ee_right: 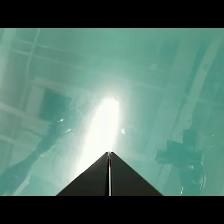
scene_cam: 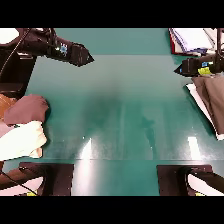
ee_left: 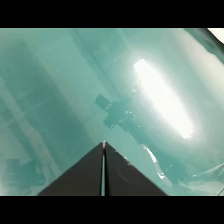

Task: Fold the shirts.

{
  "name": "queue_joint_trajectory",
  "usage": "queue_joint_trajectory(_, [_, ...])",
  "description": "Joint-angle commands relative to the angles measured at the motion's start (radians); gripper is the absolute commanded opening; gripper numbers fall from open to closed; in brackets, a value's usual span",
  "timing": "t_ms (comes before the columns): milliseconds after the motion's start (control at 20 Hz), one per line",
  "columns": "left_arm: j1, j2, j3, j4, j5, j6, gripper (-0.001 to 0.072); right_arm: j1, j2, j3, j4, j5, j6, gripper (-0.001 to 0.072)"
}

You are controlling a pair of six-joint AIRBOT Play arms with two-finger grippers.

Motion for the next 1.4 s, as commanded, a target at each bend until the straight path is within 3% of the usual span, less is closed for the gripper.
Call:
queue_joint_trajectory(0, [0.0, 0.0, 0.0, 0.0, 0.0, 0.0, 0.0027, 0.002, 0.0, 0.001, 0.0, 0.0, 0.0, 0.0018])
queue_joint_trajectory(600, [0.0, 0.0, 0.0, -0.002, 0.002, -0.001, 0.0027, 0.002, 0.0, 0.001, 0.001, 0.011, 0.0, 0.0018])
queue_joint_trajectory(800, [0.015, 0.007, 0.001, 0.001, 0.058, 0.0, 0.0026, 0.002, 0.0, 0.001, 0.001, 0.024, 0.0, 0.0018])
queue_joint_trajectory(1100, [0.313, 0.097, -0.002, 0.169, -0.174, 0.0, 0.0027, 0.002, 0.0, 0.001, 0.0, 0.033, 0.0, 0.0018])
queue_joint_trajectory(1300, [0.51, 0.111, -0.032, 0.403, -0.306, -0.045, 0.0028, 0.002, 0.0, 0.001, 0.0, 0.033, 0.0, 0.0018])
queue_joint_trajectory(1350, [0.547, 0.111, -0.07, 0.423, -0.303, -0.063, 0.0116, 0.002, 0.0, 0.001, 0.0, 0.033, 0.0, 0.0018])
